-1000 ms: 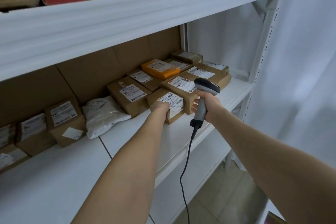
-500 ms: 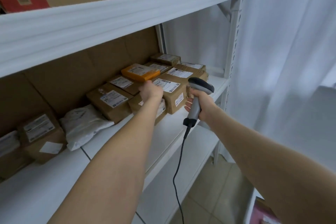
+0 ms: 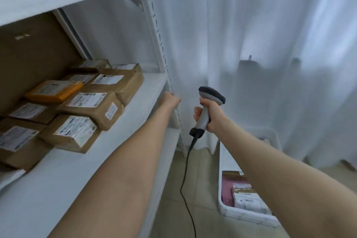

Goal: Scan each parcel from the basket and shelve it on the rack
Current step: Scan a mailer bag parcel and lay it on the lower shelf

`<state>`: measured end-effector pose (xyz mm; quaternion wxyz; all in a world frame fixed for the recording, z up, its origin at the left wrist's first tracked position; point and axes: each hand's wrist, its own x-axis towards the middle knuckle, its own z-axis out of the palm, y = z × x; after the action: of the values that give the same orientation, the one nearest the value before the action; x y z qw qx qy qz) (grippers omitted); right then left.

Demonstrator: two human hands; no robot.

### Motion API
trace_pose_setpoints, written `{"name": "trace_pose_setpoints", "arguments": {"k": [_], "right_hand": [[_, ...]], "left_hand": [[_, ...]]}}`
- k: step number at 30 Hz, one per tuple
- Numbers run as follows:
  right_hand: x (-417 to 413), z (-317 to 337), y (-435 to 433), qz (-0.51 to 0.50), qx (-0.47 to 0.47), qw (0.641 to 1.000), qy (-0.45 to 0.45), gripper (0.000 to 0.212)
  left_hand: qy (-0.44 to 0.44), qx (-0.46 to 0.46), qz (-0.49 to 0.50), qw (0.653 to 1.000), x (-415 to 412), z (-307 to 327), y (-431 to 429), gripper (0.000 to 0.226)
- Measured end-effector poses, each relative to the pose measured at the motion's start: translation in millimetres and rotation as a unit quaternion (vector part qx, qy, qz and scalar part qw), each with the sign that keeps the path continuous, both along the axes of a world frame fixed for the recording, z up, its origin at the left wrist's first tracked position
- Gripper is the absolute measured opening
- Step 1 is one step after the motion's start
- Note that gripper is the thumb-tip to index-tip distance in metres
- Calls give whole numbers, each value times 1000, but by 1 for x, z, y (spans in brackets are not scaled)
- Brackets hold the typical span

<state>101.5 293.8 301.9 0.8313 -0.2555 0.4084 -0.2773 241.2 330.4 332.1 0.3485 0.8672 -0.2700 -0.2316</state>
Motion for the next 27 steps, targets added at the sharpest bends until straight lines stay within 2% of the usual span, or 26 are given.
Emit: {"name": "trace_pose_setpoints", "arguments": {"k": [11, 17, 27], "right_hand": [[-160, -90, -120, -110, 125, 985, 51, 15], [-249, -146, -196, -155, 157, 973, 74, 15], [-301, -288, -241, -195, 247, 941, 121, 16]], "left_hand": [[46, 125, -109, 985, -158, -87, -146, 50], [75, 154, -123, 977, -240, -146, -220, 53], [88, 221, -160, 958, -287, -290, -280, 49]]}}
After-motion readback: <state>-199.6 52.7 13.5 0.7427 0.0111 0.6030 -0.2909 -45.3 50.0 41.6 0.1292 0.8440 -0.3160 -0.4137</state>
